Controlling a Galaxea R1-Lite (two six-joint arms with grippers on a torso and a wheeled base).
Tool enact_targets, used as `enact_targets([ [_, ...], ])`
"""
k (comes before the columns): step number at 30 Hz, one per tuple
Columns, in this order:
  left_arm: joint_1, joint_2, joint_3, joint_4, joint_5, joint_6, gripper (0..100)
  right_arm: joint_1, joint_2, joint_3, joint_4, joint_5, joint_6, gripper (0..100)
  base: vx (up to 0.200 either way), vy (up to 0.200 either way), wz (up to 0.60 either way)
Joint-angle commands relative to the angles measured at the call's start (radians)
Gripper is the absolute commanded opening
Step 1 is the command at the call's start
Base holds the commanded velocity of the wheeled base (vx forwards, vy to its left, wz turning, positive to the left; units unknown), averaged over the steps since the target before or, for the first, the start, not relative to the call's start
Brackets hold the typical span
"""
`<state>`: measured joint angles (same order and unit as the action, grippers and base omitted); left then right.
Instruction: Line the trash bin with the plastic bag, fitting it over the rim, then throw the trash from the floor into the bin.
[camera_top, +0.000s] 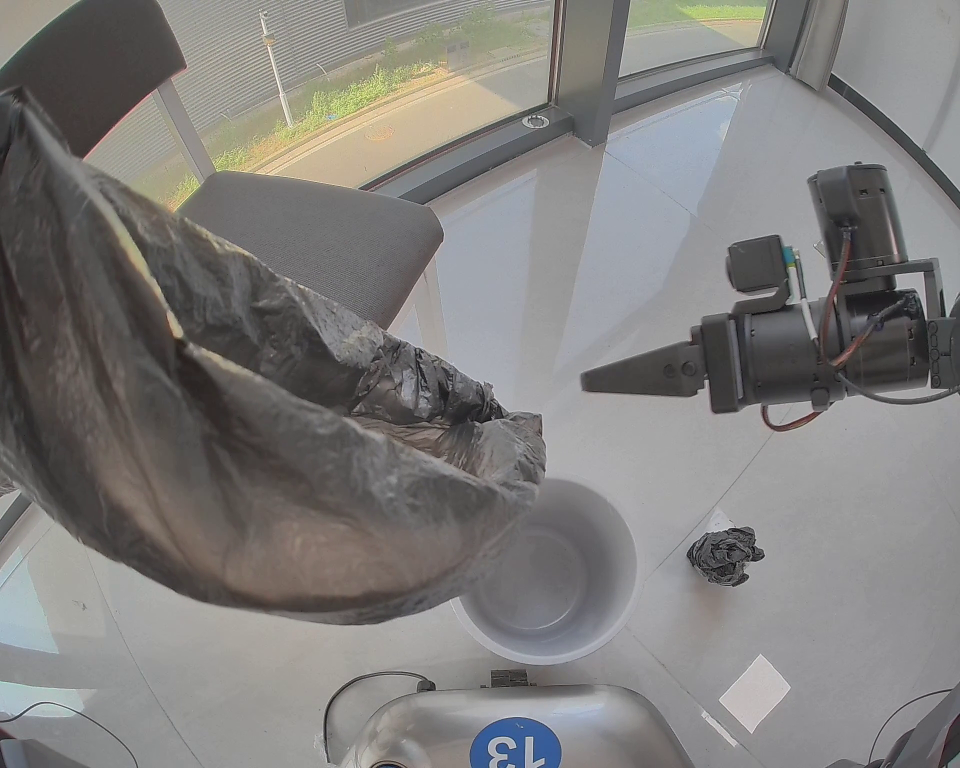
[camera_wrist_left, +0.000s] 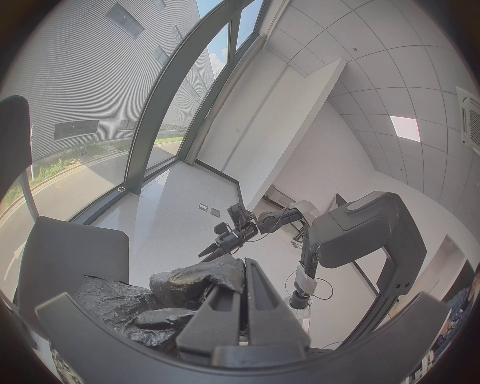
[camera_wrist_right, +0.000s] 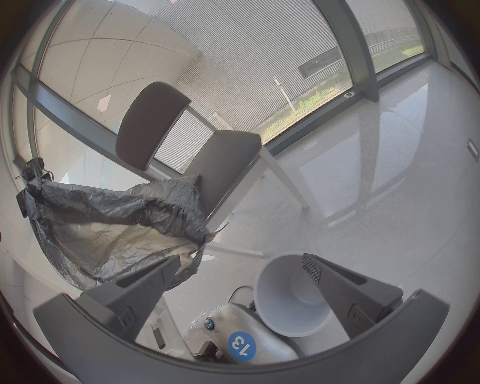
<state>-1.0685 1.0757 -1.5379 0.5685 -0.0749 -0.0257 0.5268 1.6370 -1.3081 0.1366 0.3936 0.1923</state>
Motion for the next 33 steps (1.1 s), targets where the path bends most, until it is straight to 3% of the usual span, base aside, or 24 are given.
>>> enact_targets([
  [1,0.001,-0.010,0.001,-0.001,0.000,0.000,0,0.068,0.053,-0.017,0.000,0.001,0.004,100,0.000,0.000,0.00],
  [16,0.001,-0.013,0.019,-0.047,0.001,0.001,0,0.113,0.190,-0.174,0.003,0.002,0.006,100,0.000,0.000,0.00],
  [33,0.015,-0.060,0.099,-0.084,0.009,0.000,0,0.249,0.294,-0.188,-0.006,0.004,0.042,100,0.000,0.000,0.00],
])
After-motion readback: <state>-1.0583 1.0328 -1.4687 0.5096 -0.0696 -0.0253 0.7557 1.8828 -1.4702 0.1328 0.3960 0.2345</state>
